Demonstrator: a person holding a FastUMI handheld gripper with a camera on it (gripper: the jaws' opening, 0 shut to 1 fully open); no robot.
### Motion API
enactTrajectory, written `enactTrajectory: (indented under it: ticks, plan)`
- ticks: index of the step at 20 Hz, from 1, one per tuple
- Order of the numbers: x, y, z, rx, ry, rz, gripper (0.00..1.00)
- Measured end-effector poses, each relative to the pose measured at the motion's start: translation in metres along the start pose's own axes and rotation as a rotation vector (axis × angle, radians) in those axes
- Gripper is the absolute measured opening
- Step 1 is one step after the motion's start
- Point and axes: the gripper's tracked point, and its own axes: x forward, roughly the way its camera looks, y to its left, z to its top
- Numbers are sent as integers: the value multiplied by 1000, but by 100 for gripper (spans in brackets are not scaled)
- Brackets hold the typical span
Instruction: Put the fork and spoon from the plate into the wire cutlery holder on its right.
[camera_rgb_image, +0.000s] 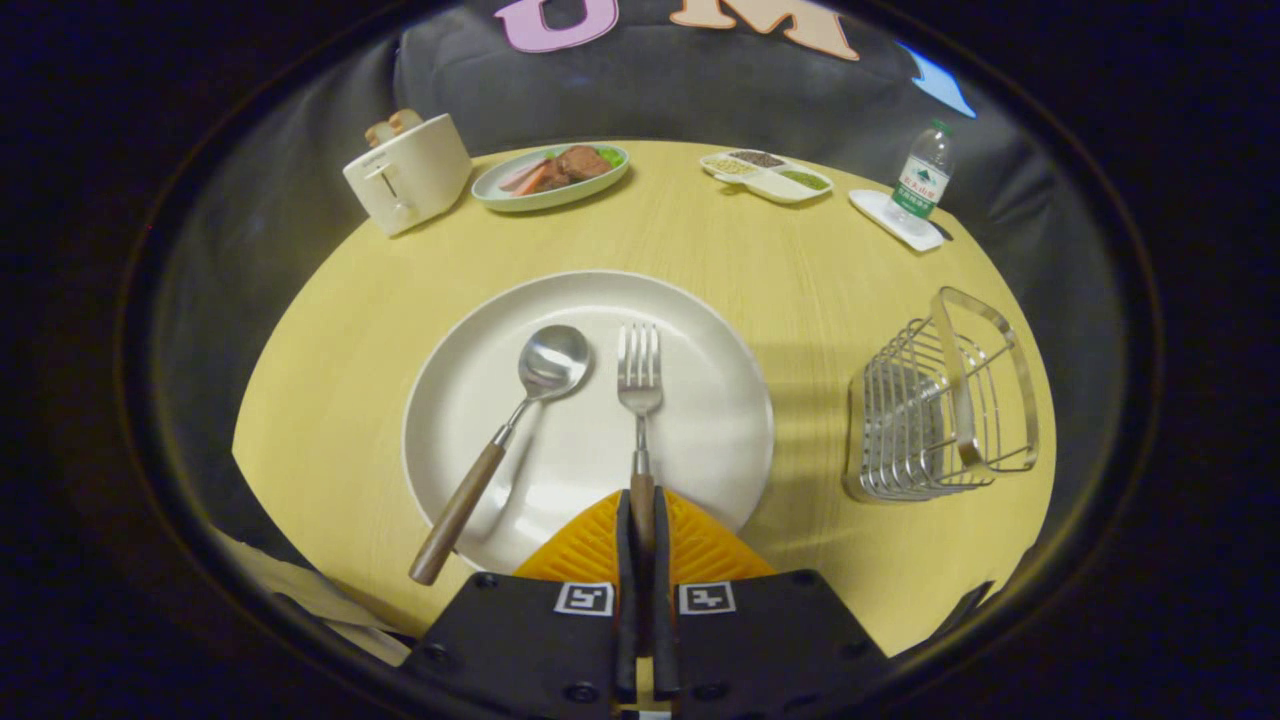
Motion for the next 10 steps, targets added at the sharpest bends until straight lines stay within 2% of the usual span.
enactTrajectory:
  ticks: [10]
  plan:
    - [-51,-22,26,22,-41,15,10]
